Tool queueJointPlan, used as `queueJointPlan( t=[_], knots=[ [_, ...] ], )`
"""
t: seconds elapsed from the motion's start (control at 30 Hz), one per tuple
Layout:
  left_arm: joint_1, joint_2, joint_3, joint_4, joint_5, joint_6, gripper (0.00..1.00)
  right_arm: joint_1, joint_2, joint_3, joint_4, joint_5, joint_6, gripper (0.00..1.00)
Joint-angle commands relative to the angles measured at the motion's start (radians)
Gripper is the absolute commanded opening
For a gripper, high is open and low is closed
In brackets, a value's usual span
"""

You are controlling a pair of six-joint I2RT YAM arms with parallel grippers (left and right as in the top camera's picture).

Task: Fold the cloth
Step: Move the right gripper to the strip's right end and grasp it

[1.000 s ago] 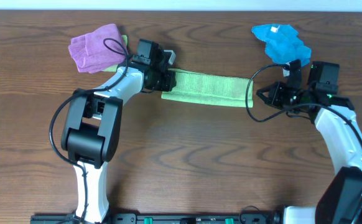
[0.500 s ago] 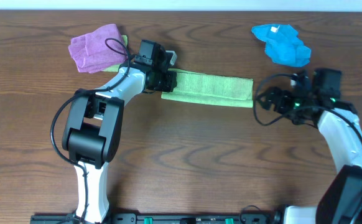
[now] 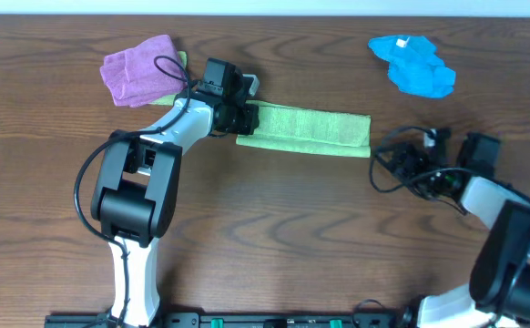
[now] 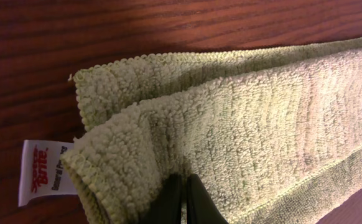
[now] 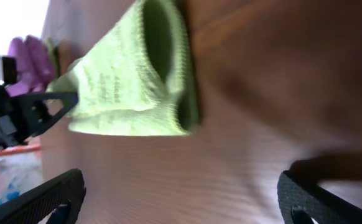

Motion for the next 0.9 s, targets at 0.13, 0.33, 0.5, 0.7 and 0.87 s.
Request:
queueJointPlan(
  t=[0.13,0.33,0.5,0.7,0.87],
  knots=[
    [-0.001,0.013,-0.001,-0.003,-0.013,0.015,0.06,0.085,0.118,0.004,0.152,-0.07,0.125,0.99],
    [-0.001,0.013,-0.001,-0.016,-0.013,0.015,0.06,0.098,0.205,0.006,0.224,-0.064,0.102,0.99],
    [-0.001,0.013,-0.001,-0.021,-0.013,0.015,0.06,0.098,0.213,0.009,0.226,-0.016,0.065,0.99],
    [-0.001,0.013,-0.001,-0.02,-0.006,0.015,0.06,0.128,0.216,0.014,0.275,0.021,0.066,0.99],
    [-0.001,0.013,-0.001,-0.02,-0.006,0.015,0.06,0.148,0.221,0.037,0.293,0.071,0.067,0.99]
  ],
)
